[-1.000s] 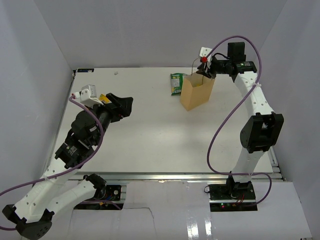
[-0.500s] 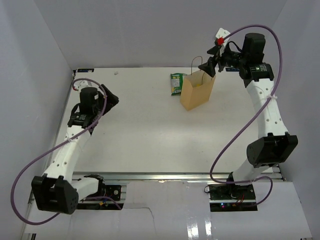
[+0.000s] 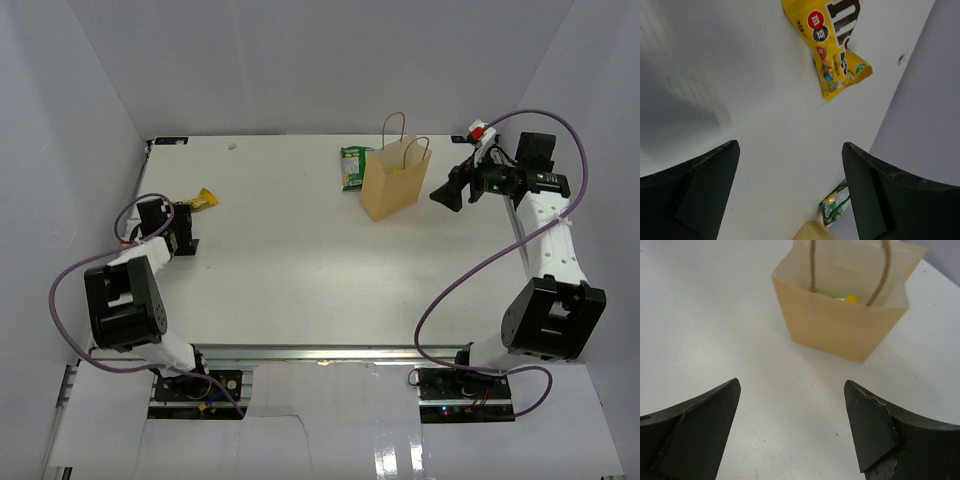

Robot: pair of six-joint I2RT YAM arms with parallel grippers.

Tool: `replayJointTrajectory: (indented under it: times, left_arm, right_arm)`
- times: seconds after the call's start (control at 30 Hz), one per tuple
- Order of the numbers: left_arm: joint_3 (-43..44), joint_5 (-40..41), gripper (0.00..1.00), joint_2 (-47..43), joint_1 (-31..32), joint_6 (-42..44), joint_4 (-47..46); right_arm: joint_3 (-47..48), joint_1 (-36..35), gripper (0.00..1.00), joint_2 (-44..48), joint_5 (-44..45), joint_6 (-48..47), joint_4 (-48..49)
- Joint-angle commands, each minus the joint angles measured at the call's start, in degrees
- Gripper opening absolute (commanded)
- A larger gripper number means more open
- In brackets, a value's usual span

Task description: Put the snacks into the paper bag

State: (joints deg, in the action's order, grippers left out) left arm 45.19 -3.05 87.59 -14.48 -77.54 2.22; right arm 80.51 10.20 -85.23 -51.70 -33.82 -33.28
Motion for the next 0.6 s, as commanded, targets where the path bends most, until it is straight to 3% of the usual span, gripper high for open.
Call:
replayJointTrajectory:
  times: [0.0, 0.33, 0.57]
  left_arm:
    - [6.12, 0.94, 0.93, 5.73, -0.20, -8.16, -5.56]
    - [19.93, -0.29, 0.89, 20.60, -0.28, -6.22, -0.48]
    - [25.03, 1.73, 0.74, 25.25, -0.46, -7.28, 7.53]
  right_arm:
    - [-3.50, -0.35, 0.90, 4.63, -3.76, -5.20, -3.90]
    - [-6.85, -0.35, 0.89, 5.16, -5.43, -6.78, -5.75]
    - [-7.39, -0.44, 0.89, 5.78, -4.99, -6.17, -5.48]
